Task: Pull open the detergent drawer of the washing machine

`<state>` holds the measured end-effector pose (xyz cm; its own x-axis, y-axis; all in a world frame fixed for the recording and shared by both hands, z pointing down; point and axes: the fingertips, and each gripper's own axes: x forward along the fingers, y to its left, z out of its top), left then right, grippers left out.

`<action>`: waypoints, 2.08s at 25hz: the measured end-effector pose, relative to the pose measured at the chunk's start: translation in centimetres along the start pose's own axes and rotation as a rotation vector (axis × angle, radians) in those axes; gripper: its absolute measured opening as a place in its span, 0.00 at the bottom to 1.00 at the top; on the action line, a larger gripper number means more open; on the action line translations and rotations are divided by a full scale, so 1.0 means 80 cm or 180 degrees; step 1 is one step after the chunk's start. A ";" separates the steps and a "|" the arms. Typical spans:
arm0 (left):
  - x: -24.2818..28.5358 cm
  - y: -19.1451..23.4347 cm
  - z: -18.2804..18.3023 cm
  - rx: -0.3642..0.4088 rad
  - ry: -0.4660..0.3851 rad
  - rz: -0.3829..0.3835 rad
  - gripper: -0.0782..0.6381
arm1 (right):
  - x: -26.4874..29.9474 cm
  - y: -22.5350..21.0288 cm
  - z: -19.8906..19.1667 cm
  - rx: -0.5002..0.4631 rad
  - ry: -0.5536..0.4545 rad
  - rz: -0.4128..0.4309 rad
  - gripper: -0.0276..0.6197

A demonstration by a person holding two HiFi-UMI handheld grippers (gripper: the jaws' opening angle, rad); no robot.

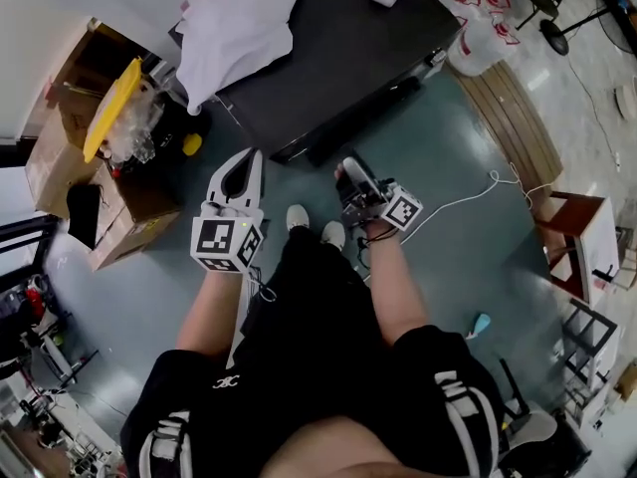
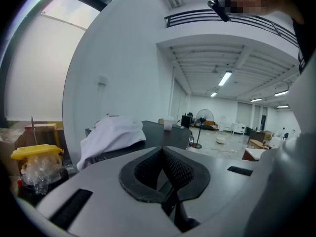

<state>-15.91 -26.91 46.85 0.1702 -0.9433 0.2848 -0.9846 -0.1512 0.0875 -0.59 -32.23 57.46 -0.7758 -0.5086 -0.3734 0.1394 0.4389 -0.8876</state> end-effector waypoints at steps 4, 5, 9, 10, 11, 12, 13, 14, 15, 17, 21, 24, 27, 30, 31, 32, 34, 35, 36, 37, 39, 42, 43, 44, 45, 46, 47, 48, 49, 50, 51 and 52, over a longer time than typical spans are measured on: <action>-0.002 0.007 -0.025 -0.0067 0.0044 0.0041 0.11 | -0.005 -0.035 -0.016 0.0136 0.0015 -0.0024 0.50; -0.003 0.009 -0.031 -0.0086 0.0059 0.0054 0.11 | -0.006 -0.043 -0.019 0.0170 0.0019 -0.0038 0.50; -0.008 0.020 -0.052 -0.0120 0.0122 0.0105 0.11 | 0.000 -0.072 -0.033 0.0298 0.0014 -0.0053 0.50; -0.010 0.023 -0.057 -0.0123 0.0136 0.0119 0.11 | 0.002 -0.078 -0.038 0.0319 0.0022 -0.0046 0.50; -0.012 0.027 -0.063 -0.0126 0.0149 0.0134 0.11 | 0.006 -0.083 -0.043 0.0336 0.0034 -0.0038 0.50; -0.013 0.031 -0.067 -0.0129 0.0159 0.0149 0.11 | 0.009 -0.089 -0.047 0.0353 0.0046 -0.0034 0.50; -0.015 0.035 -0.071 -0.0134 0.0168 0.0162 0.11 | 0.012 -0.094 -0.052 0.0370 0.0055 -0.0035 0.50; -0.016 0.039 -0.075 -0.0141 0.0175 0.0173 0.11 | 0.014 -0.099 -0.055 0.0387 0.0064 -0.0039 0.50; -0.017 0.042 -0.077 -0.0149 0.0182 0.0184 0.11 | 0.017 -0.103 -0.058 0.0402 0.0075 -0.0042 0.50; -0.019 0.046 -0.082 -0.0162 0.0194 0.0201 0.11 | 0.021 -0.108 -0.064 0.0424 0.0125 -0.0039 0.50; -0.022 0.055 -0.091 -0.0191 0.0218 0.0232 0.11 | 0.030 -0.115 -0.075 0.0470 0.0196 -0.0014 0.50; -0.021 0.061 -0.093 -0.0199 0.0221 0.0235 0.11 | 0.044 -0.117 -0.076 0.0472 0.0195 0.0071 0.50; -0.022 0.064 -0.092 -0.0184 0.0221 0.0231 0.11 | 0.055 -0.114 -0.075 0.0506 0.0170 0.0227 0.50; -0.022 0.070 -0.090 -0.0189 0.0211 0.0248 0.11 | 0.056 -0.114 -0.075 0.0533 0.0127 0.0282 0.50; -0.022 0.073 -0.090 -0.0195 0.0209 0.0255 0.11 | 0.057 -0.115 -0.074 0.0531 0.0110 0.0272 0.50; -0.021 0.075 -0.090 -0.0200 0.0209 0.0259 0.11 | 0.058 -0.116 -0.073 0.0526 0.0095 0.0243 0.50; -0.021 0.077 -0.089 -0.0201 0.0215 0.0263 0.11 | 0.060 -0.121 -0.073 0.0529 0.0055 0.0132 0.47; -0.021 0.077 -0.089 -0.0197 0.0221 0.0264 0.11 | 0.060 -0.123 -0.073 0.0535 0.0018 0.0081 0.44; -0.022 0.077 -0.089 -0.0190 0.0228 0.0266 0.11 | 0.060 -0.124 -0.073 0.0540 -0.0033 0.0044 0.44; -0.023 0.077 -0.089 -0.0184 0.0234 0.0270 0.11 | 0.058 -0.125 -0.072 0.0539 -0.0091 0.0018 0.45; -0.025 0.078 -0.087 -0.0177 0.0233 0.0295 0.11 | 0.056 -0.125 -0.070 0.0515 -0.0192 -0.0002 0.45; -0.033 0.089 -0.088 -0.0207 0.0207 0.0363 0.11 | 0.056 -0.127 -0.070 0.0507 -0.0158 0.0047 0.43; -0.036 0.093 -0.090 -0.0212 0.0208 0.0383 0.11 | 0.058 -0.127 -0.071 0.0517 -0.0100 0.0064 0.43; -0.038 0.096 -0.094 -0.0213 0.0219 0.0400 0.11 | 0.060 -0.128 -0.073 0.0535 -0.0039 0.0077 0.42; -0.041 0.097 -0.098 -0.0214 0.0236 0.0413 0.11 | 0.061 -0.128 -0.075 0.0565 0.0017 0.0087 0.42; -0.043 0.096 -0.103 -0.0216 0.0257 0.0419 0.11 | 0.061 -0.128 -0.076 0.0599 0.0067 0.0098 0.42; -0.044 0.093 -0.108 -0.0218 0.0275 0.0419 0.11 | 0.060 -0.127 -0.076 0.0628 0.0118 0.0115 0.41; -0.045 0.090 -0.112 -0.0217 0.0289 0.0413 0.11 | 0.060 -0.126 -0.077 0.0644 0.0170 0.0137 0.41; -0.045 0.086 -0.115 -0.0214 0.0298 0.0404 0.11 | 0.060 -0.126 -0.076 0.0654 0.0215 0.0161 0.41; -0.044 0.083 -0.117 -0.0209 0.0303 0.0394 0.11 | 0.060 -0.126 -0.077 0.0665 0.0250 0.0184 0.40; -0.044 0.080 -0.119 -0.0203 0.0303 0.0384 0.11 | 0.060 -0.127 -0.077 0.0683 0.0279 0.0203 0.40; -0.043 0.077 -0.120 -0.0198 0.0300 0.0375 0.11 | 0.059 -0.128 -0.077 0.0708 0.0306 0.0223 0.39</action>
<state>-22.21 -21.74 55.53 0.0595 -0.9211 0.3848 -0.9941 -0.0198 0.1064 -9.50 -34.57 66.45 -0.8130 -0.4052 -0.4182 0.3187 0.2914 -0.9019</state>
